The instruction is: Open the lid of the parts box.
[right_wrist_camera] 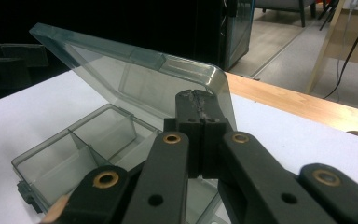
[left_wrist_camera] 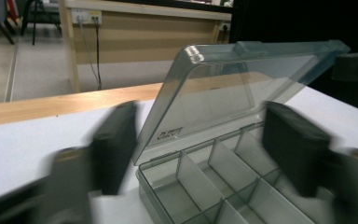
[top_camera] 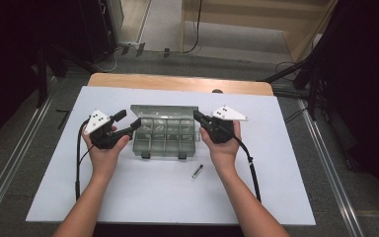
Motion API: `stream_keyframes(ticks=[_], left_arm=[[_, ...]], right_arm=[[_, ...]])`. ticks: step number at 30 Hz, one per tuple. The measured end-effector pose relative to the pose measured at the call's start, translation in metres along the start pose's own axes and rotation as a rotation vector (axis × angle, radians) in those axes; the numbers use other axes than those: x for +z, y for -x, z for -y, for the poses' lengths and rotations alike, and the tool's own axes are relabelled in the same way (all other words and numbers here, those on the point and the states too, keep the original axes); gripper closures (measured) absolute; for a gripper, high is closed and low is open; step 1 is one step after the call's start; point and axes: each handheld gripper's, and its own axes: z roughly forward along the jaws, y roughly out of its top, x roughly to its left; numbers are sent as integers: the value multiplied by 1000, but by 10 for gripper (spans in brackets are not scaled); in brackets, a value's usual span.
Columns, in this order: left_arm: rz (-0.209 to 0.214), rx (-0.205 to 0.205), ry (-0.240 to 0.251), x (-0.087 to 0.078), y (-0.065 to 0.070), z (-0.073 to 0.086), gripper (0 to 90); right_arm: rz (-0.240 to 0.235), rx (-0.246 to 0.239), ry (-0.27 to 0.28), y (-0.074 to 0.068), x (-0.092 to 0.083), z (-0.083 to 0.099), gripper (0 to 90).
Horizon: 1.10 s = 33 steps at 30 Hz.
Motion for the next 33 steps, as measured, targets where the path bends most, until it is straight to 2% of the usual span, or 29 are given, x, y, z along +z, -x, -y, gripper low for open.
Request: stream_keyframes(ticks=[3,6,8,9,12,13,14,15,18,21,26,33], left_arm=[[9,-25,-12,5,-5,0,0],[13,-62,-32,11,-10,-1,0],[17,-71,-46,15,-13,0,0],[-8,-74,-67,19,-14,0,18],[-33,-86,-78,24,-18,2,201],[-50,-86,-87,26,-19,2,231],[-47,-78,-91,27,-20,2,290],[-68,-65,-96,29,-19,3,356],[-65,-67,-84,32,-19,4,489],[-86,-66,-87,35,-18,4,609],[-129,-64,-104,38,-17,5,695],[-139,-79,-94,39,-18,2,785]], right_arm=[[2,-2,0,0,1,-2,900],[5,-8,-3,0,2,-3,900],[7,-9,-3,0,3,-4,900],[7,-10,-1,0,3,-4,900],[10,-4,0,1,4,-5,900],[11,-3,1,2,5,-5,900],[12,-1,2,2,5,-6,900],[12,-3,2,3,5,-6,900],[18,-5,1,3,6,-8,900],[21,-2,1,4,8,-9,900],[31,-3,7,5,8,-12,900],[44,-6,6,8,9,-14,900]])
